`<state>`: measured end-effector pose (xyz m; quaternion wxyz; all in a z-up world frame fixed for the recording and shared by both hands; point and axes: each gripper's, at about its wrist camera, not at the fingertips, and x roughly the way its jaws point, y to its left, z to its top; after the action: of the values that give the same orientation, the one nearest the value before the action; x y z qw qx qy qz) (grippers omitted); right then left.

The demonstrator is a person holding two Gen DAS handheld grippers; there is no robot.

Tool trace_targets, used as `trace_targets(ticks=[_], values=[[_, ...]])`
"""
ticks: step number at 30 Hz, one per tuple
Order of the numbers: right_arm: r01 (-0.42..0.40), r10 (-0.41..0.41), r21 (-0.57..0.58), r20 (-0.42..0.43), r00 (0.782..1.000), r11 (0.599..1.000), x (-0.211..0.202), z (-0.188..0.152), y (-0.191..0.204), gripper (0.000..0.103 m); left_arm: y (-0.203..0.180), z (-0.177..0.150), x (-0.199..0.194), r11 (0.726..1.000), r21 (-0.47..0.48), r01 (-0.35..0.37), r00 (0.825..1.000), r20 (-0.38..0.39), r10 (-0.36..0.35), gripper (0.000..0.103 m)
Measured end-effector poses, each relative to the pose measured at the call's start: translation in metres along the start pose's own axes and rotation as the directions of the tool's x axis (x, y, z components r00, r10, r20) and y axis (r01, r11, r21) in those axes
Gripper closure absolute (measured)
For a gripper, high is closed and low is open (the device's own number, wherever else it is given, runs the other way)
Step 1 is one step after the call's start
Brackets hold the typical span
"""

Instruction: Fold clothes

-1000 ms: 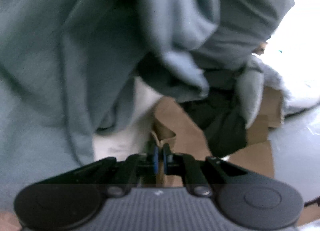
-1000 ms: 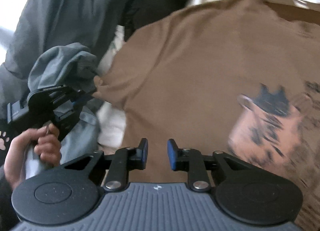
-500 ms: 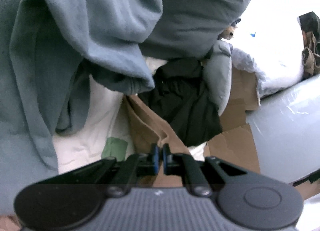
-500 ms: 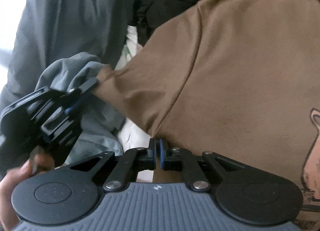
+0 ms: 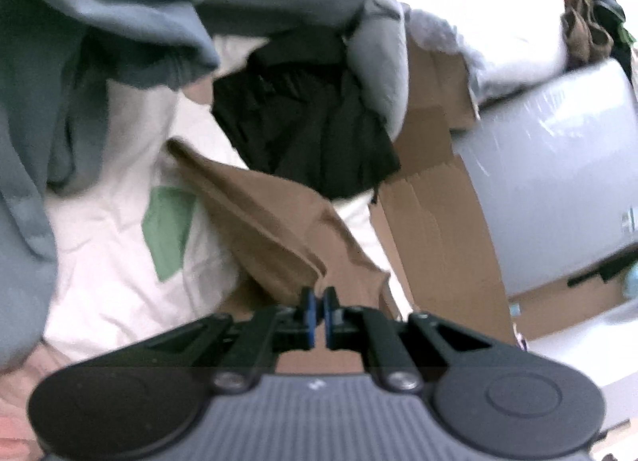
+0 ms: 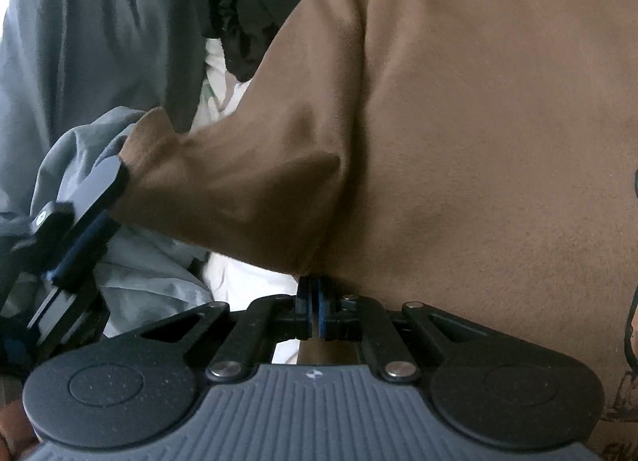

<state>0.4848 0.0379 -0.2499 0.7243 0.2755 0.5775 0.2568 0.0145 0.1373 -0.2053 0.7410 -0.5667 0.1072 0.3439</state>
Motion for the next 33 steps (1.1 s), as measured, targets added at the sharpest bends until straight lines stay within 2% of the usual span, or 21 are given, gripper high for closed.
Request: trace_targets(ticks=[3,9,13,15,16,17,20,24,28,30,31,33], values=[[-0.001,0.001,0.002,-0.027,1.0,1.0,0.003,0.0,-0.006,0.098,-0.001,-0.006,0.004,1.0,0.022,0.004,0.999,-0.038,-0.003,0.099],[-0.004,0.004,0.013,-0.019,1.0,1.0,0.009,-0.005,-0.013,0.097,0.001,-0.015,0.007,0.999,0.054,0.002,0.996,-0.093,0.003,0.099],[-0.039,0.04,0.037,-0.021,0.999,0.999,0.0,-0.01,-0.022,0.094,-0.004,-0.017,0.01,0.993,0.113,0.013,0.993,-0.12,0.001,0.099],[-0.066,0.069,0.081,-0.023,0.997,0.995,-0.01,-0.009,-0.03,0.079,-0.009,-0.019,0.012,0.985,0.174,0.009,0.991,-0.135,0.015,0.099],[-0.072,0.074,0.096,-0.021,0.997,0.993,-0.016,-0.009,-0.034,0.076,-0.01,-0.02,0.013,0.982,0.189,0.008,0.99,-0.14,0.019,0.099],[-0.062,0.063,0.084,-0.015,0.998,0.995,-0.022,-0.008,-0.034,0.075,-0.01,-0.021,0.013,0.982,0.19,0.008,0.99,-0.142,0.019,0.099],[-0.032,0.032,0.034,0.007,0.999,0.999,-0.043,-0.007,-0.036,0.06,-0.012,-0.022,0.014,0.978,0.21,0.005,0.991,-0.133,0.024,0.099],[0.013,-0.014,0.044,0.024,1.0,0.999,-0.074,-0.01,-0.051,0.055,-0.018,-0.032,0.018,0.961,0.276,-0.013,0.988,-0.146,0.056,0.099],[0.043,-0.046,0.062,0.058,0.997,0.997,-0.103,-0.02,-0.065,0.05,-0.021,-0.046,0.032,0.938,0.337,-0.083,0.968,-0.198,0.157,0.098],[0.057,-0.062,0.08,0.069,0.996,0.995,-0.113,-0.025,-0.072,0.05,-0.015,-0.048,0.037,0.948,0.308,-0.084,0.955,-0.248,0.166,0.096],[0.064,-0.07,0.09,0.074,0.995,0.994,-0.118,-0.028,-0.075,0.05,-0.015,-0.047,0.037,0.951,0.297,-0.09,0.95,-0.261,0.172,0.091],[0.076,-0.085,0.105,0.082,0.993,0.992,-0.126,-0.034,-0.079,0.049,-0.018,-0.044,0.031,0.948,0.301,-0.101,0.951,-0.251,0.181,0.085]])
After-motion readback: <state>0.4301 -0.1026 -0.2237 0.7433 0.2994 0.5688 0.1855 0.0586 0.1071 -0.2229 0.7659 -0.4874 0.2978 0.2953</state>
